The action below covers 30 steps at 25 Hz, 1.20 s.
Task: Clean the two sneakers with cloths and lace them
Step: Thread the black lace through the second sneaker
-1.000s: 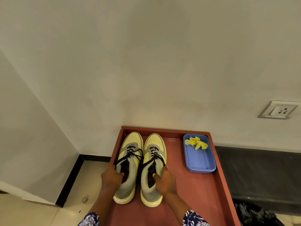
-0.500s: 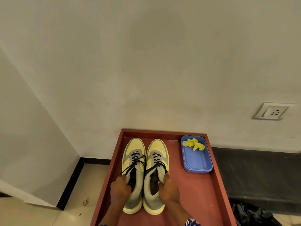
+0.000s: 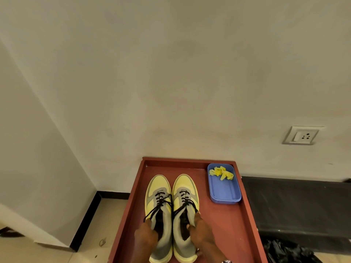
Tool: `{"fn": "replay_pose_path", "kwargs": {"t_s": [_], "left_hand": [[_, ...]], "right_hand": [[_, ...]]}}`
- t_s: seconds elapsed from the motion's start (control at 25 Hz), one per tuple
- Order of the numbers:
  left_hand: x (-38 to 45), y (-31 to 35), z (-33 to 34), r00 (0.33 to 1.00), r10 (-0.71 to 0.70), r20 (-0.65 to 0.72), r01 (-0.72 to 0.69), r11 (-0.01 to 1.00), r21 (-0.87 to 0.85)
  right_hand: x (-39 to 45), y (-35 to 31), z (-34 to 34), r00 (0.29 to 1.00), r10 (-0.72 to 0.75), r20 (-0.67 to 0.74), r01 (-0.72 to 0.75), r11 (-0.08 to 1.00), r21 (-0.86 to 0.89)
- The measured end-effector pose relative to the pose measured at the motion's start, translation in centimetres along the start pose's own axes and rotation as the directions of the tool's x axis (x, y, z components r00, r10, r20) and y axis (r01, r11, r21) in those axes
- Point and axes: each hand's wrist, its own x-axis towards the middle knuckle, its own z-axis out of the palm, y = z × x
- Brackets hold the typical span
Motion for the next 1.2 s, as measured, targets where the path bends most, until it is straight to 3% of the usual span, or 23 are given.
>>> {"fn": "replay_pose_path", "kwargs": {"t_s": [0.08, 0.28, 0.48, 0.72, 1.2], "left_hand": [[-0.4, 0.1, 0.0, 1.0, -0.027, -0.011, 0.026, 1.0, -0.012], [-2.4, 0.8, -0.1, 0.996, -0.044, -0.073, 0.038, 0.996, -0.085], [-3.5, 2.7, -1.1, 0.992, 0.002, -0.123, -0.026, 0.982, -0.188], [-5.9, 6.8, -2.2, 0.982, 0.099, -0.161, -0.128, 0.975, -0.182], [-11.5, 13.3, 2.5, 0.969, 0.226, -0.1, -0.241, 0.953, -0.183]], "right_hand": [[-0.4, -0.1, -0.6, 0.999, 0.027, 0.035, -0.028, 0.999, 0.022], [-1.4, -0.2, -2.2, 1.0, -0.007, -0.026, 0.006, 1.0, -0.015], [-2.3, -1.3, -5.0, 0.989, -0.121, -0.088, 0.113, 0.989, -0.095], [-3.9, -1.5, -9.6, 0.968, -0.183, -0.174, 0.159, 0.977, -0.14], [-8.2, 4.9, -17.2, 0.951, -0.047, -0.307, 0.048, 0.999, -0.005]]}}
